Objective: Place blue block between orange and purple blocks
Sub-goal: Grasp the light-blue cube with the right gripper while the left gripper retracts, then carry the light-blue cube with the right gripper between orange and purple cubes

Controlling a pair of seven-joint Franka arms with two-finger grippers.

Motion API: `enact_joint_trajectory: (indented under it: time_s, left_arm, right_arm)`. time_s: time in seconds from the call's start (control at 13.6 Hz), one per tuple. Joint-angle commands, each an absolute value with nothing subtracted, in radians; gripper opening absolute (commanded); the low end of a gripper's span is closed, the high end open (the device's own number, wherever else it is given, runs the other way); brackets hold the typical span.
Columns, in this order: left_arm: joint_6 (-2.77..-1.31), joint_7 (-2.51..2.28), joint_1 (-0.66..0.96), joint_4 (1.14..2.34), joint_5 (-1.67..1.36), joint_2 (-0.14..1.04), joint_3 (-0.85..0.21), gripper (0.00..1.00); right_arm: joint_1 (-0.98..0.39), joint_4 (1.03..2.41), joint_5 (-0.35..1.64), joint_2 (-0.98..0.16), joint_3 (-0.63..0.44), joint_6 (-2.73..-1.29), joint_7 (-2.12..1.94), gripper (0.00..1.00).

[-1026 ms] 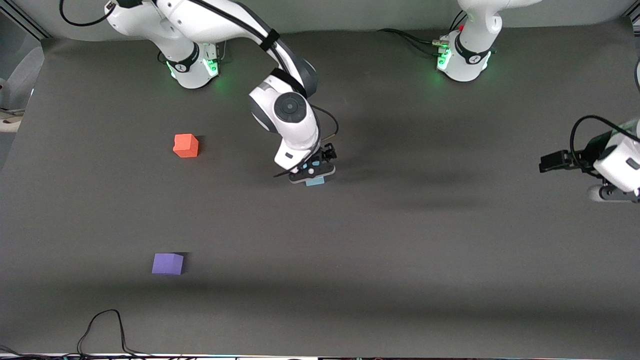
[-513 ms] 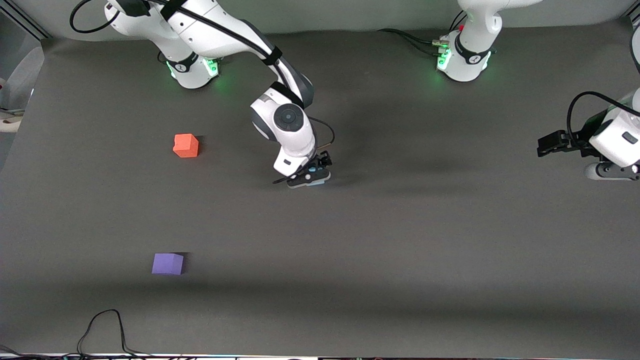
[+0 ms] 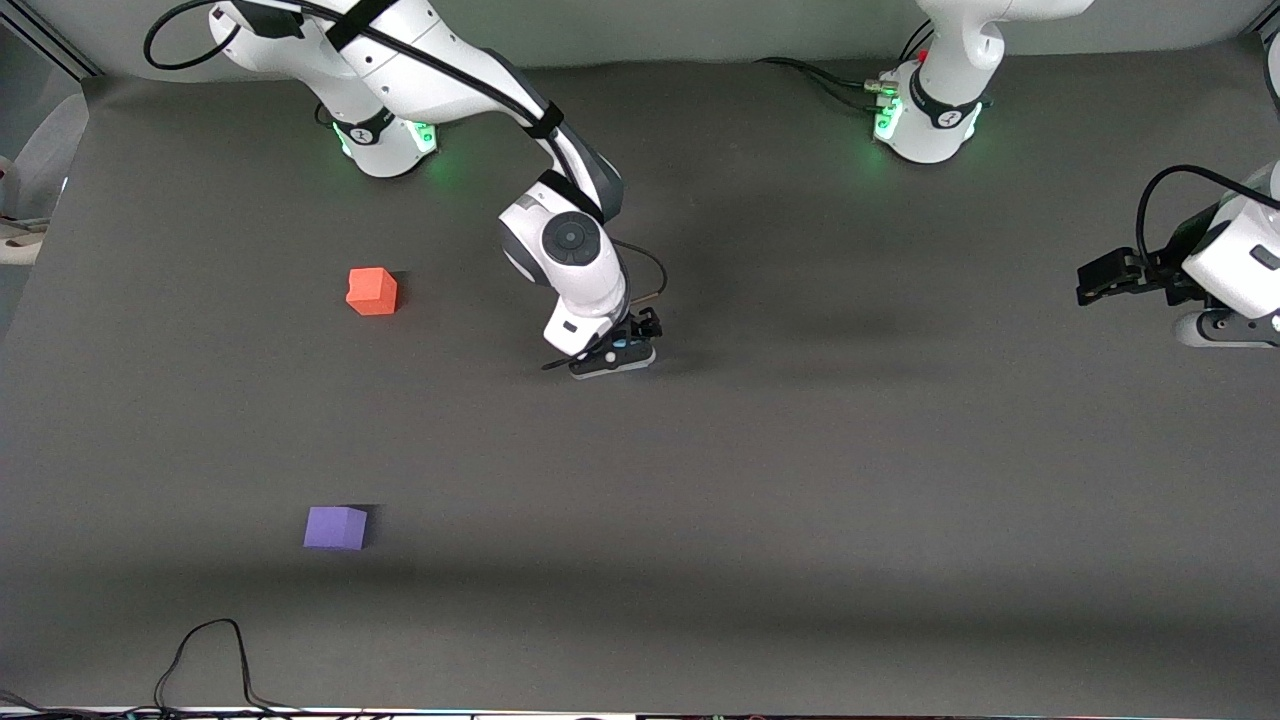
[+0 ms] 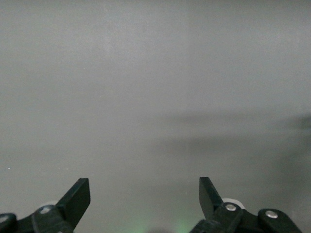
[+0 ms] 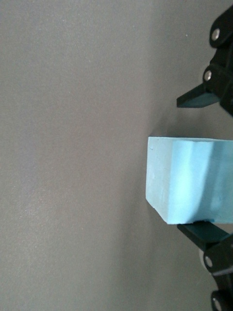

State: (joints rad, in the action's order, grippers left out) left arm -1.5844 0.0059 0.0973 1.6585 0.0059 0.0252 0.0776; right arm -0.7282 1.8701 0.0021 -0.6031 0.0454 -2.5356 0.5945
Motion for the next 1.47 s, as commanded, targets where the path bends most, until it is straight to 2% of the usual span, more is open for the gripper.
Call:
enact_joint_trajectory:
  time_s: [0.0, 0.07, 0.15, 0.22, 0.29, 0.59, 0.81, 1.25, 1.39]
  left_arm:
    - [-1.562, -0.014, 0.078, 1.614, 0.011, 0.041, 0.038, 1.0]
    - [-1.559, -0.011, 0.078, 1.611, 0.011, 0.041, 0.04, 1.0]
    - [-1.557, -0.008, 0.078, 1.611, 0.011, 0.041, 0.04, 1.0]
    - [-1.557, -0.003, 0.078, 1.609, 0.011, 0.041, 0.041, 1.0]
    - [-1.555, -0.005, 0.078, 1.611, 0.009, 0.041, 0.041, 1.0]
    - [-1.555, -0.008, 0.078, 1.611, 0.008, 0.041, 0.041, 1.0]
    - [-1.557, 0.001, 0.077, 1.612, 0.006, 0.043, 0.04, 1.0]
    - [-1.555, 0.02, 0.077, 1.615, 0.002, 0.043, 0.04, 1.0]
    - [-1.555, 0.018, 0.077, 1.615, 0.002, 0.048, 0.04, 1.0]
  right_arm:
    - [-0.736, 1.87, -0.012, -0.607, 0.041, -2.556, 0.629, 0.9]
    - [-0.738, 1.87, -0.012, -0.606, 0.041, -2.556, 0.629, 0.68]
    - [-0.738, 1.87, -0.012, -0.606, 0.041, -2.556, 0.629, 0.51]
    - [-0.736, 1.87, -0.012, -0.606, 0.041, -2.556, 0.629, 0.38]
    - [-0.736, 1.87, -0.012, -0.604, 0.041, -2.554, 0.629, 0.29]
    - [-0.726, 1.87, -0.012, -0.54, 0.016, -2.502, 0.627, 0.28]
    - [-0.713, 1.865, -0.012, -0.389, -0.064, -2.292, 0.565, 0.28]
    - [-0.664, 1.87, 0.064, -0.181, -0.337, -2.034, 0.269, 0.28]
    - [-0.664, 1.923, 0.064, -0.15, -0.444, -2.026, 0.171, 0.28]
